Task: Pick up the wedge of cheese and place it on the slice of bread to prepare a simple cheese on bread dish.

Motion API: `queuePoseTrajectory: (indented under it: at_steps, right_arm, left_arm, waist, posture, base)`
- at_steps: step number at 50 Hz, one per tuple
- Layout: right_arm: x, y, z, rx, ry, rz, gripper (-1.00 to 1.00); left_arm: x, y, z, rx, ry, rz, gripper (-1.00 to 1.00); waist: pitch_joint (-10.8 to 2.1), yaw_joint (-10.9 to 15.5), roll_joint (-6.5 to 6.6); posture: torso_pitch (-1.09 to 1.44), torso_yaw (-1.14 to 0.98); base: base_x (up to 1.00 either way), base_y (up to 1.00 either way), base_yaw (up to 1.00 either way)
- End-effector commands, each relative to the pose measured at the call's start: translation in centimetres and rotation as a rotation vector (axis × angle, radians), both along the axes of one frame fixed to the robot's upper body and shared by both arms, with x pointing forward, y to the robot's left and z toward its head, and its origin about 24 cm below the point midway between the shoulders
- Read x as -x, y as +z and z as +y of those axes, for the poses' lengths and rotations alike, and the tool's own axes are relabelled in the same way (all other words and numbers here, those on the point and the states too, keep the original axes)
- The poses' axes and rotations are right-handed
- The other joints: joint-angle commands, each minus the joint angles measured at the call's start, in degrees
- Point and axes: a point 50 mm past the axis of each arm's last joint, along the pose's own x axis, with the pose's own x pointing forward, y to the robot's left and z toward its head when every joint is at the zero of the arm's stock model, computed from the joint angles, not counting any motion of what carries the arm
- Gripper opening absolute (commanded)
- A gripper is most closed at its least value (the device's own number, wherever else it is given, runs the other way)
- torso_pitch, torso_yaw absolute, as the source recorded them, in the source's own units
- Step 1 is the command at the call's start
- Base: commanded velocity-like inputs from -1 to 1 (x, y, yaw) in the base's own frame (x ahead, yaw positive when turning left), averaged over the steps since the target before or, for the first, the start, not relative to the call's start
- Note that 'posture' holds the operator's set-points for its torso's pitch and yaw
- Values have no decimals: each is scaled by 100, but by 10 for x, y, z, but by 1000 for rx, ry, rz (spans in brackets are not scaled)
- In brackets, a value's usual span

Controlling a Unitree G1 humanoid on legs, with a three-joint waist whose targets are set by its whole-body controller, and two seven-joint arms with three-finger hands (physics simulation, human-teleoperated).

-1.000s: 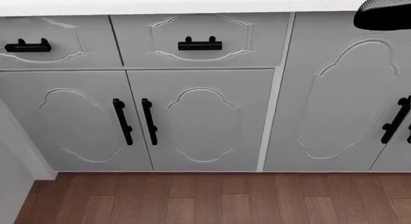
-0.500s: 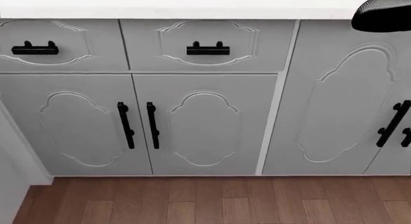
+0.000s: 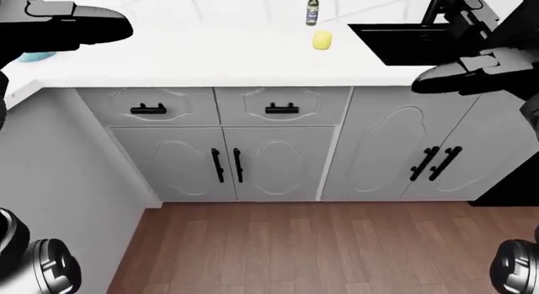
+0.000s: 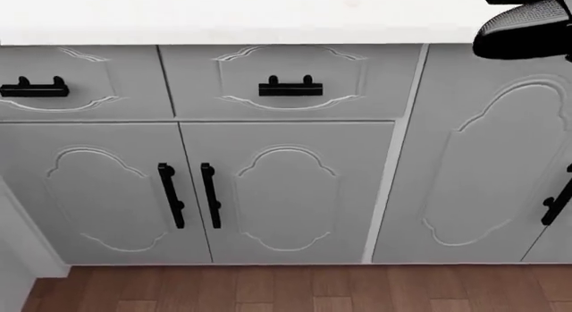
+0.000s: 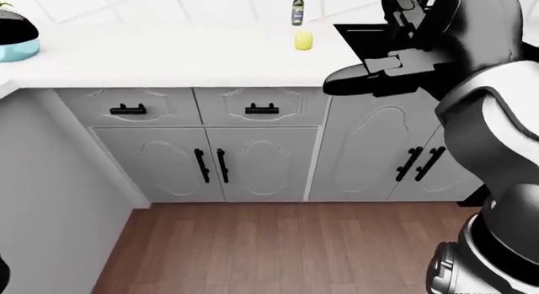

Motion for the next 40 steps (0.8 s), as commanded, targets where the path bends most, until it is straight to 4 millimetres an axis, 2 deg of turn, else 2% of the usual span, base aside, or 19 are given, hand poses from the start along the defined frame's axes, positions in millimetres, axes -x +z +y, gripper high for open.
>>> queuePoseTrajectory:
  at_steps: [1,7,9,10,11,12,13,15,19,23,24,25,26,29,34,37,38,39,40]
  right_arm:
    - [10,17,-6,-17,-37,-105,100]
    - [9,17,-6,-14,-39,-103,100]
    - [9,16,-6,-14,-40,-102,100]
    - [9,17,-6,-10,-42,-101,100]
    - [9,16,-6,-7,-43,-100,100]
    - [9,16,-6,-7,-43,-99,100]
    - [8,16,-6,-7,-43,-99,100]
    - [8,16,-5,-7,-42,-99,100]
    - [7,15,-6,-8,-47,-95,100]
    - [7,15,-5,-11,-46,-95,100]
    - [7,15,-5,-9,-46,-95,100]
    - [7,15,-5,-9,-45,-95,100]
    - [7,15,-5,-9,-44,-95,100]
    - [7,15,-5,-7,-44,-94,100]
    - [8,16,-5,-6,-46,-95,100]
    - [8,16,-5,-7,-48,-97,100]
    - [8,16,-5,-6,-48,-97,100]
    - [8,16,-5,-6,-48,-97,100]
    - [8,15,-5,-5,-50,-96,100]
  left_arm:
    - [11,15,-3,-13,-11,-96,100]
    - [12,15,-4,-16,-12,-95,100]
    - [12,15,-4,-15,-10,-95,100]
    - [12,15,-4,-16,-10,-95,100]
    - [12,15,-4,-17,-11,-95,100]
    - [12,15,-5,-17,-11,-94,100]
    - [12,15,-5,-18,-11,-94,100]
    - [12,15,-6,-19,-12,-92,100]
    - [11,15,-6,-18,-13,-91,100]
    - [10,14,-6,-19,-14,-90,100]
    - [9,14,-6,-18,-14,-89,100]
    - [9,14,-6,-18,-14,-89,100]
    - [9,14,-6,-18,-13,-89,100]
    - [9,14,-5,-17,-12,-91,100]
    - [10,14,-3,-15,-10,-93,100]
    - [9,14,-4,-17,-11,-93,100]
    - [9,14,-4,-17,-11,-92,100]
    - [9,14,-4,-17,-11,-93,100]
    - [10,14,-4,-17,-11,-94,100]
  waist:
    - [-123,-22,20]
    - [-133,65,-313]
    - [-194,99,-545]
    - [-277,101,-740]
    - [-168,44,-497]
    - [-121,85,-631]
    - [-134,36,-616]
    - [-174,10,-539]
    - [-88,-36,-348]
    - [-247,-85,34]
    - [-424,-97,204]
    - [-264,-46,75]
    - [-178,-60,153]
    - [-257,-11,37]
    - [-175,19,-230]
    - [-257,59,-596]
    - [-319,80,-584]
    - [-210,11,-518]
    - [-188,31,-590]
  posture:
    - [0,0]
    - [0,0]
    - [0,0]
    - [0,0]
    - [0,0]
    - [0,0]
    - [0,0]
    - [0,0]
    - [0,0]
    - [0,0]
    - [0,0]
    - [0,0]
    - [0,0]
    - [0,0]
    - [0,0]
    - [0,0]
    - [0,0]
    - [0,0]
    - [0,0]
  base:
    - [33,0,0]
    - [32,0,0]
    - [32,0,0]
    - [32,0,0]
    - [33,0,0]
    - [33,0,0]
    - [32,0,0]
    - [32,0,0]
    - [29,0,0]
    - [16,0,0]
    - [14,0,0]
    - [14,0,0]
    - [15,0,0]
    - [16,0,0]
    - [17,0,0]
    - [17,0,0]
    - [18,0,0]
    - [16,0,0]
    - [18,0,0]
